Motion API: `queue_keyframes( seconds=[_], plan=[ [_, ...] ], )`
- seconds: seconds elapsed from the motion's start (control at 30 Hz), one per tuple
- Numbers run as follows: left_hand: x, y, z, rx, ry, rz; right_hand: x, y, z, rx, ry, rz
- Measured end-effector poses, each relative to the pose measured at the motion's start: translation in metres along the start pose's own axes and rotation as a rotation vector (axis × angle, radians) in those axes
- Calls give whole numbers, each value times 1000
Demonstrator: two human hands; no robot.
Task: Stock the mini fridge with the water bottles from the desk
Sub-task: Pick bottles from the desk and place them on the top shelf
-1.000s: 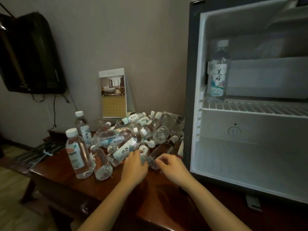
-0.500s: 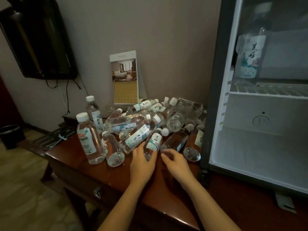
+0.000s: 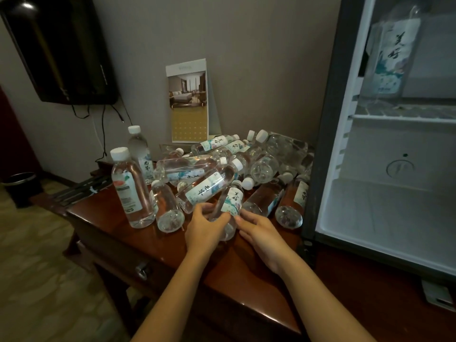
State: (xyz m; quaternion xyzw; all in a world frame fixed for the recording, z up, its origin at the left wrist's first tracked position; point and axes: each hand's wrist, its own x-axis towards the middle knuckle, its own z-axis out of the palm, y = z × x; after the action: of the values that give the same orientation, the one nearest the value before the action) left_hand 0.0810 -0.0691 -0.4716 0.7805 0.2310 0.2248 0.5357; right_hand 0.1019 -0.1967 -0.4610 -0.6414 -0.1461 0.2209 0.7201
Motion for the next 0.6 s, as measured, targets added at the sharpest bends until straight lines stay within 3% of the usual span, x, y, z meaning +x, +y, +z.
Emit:
queue_keyframes(
  seconds=[0.6],
  plan=[
    [-14,3,-10,-266,-312,55,-15,-3,0,83,152,-77]
  ],
)
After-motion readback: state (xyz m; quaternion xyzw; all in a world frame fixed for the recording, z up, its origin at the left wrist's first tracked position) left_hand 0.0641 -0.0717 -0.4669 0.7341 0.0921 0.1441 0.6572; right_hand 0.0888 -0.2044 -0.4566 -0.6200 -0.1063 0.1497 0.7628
